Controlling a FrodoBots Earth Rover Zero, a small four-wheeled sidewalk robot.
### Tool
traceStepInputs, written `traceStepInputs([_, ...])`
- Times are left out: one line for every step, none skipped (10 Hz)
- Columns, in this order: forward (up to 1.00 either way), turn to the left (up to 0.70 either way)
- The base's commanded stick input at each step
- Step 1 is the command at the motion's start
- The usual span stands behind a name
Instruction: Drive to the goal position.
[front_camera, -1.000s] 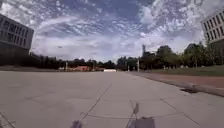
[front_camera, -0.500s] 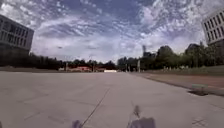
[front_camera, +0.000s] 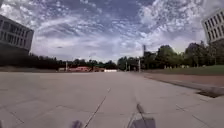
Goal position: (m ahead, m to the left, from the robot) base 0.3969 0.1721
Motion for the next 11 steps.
traceStepInputs([0.7, 0.0])
traceStepInputs([0.7, 0.0])
traceStepInputs([0.7, 0.0])
traceStepInputs([0.68, 0.0])
traceStepInputs([0.65, 0.0])
traceStepInputs([0.63, 0.0])
traceStepInputs([0.6, 0.0])
traceStepInputs([0.58, 0.0])
traceStepInputs([0.42, 0.0])
traceStepInputs([0.0, 0.0])
traceStepInputs([0.0, 0.0])
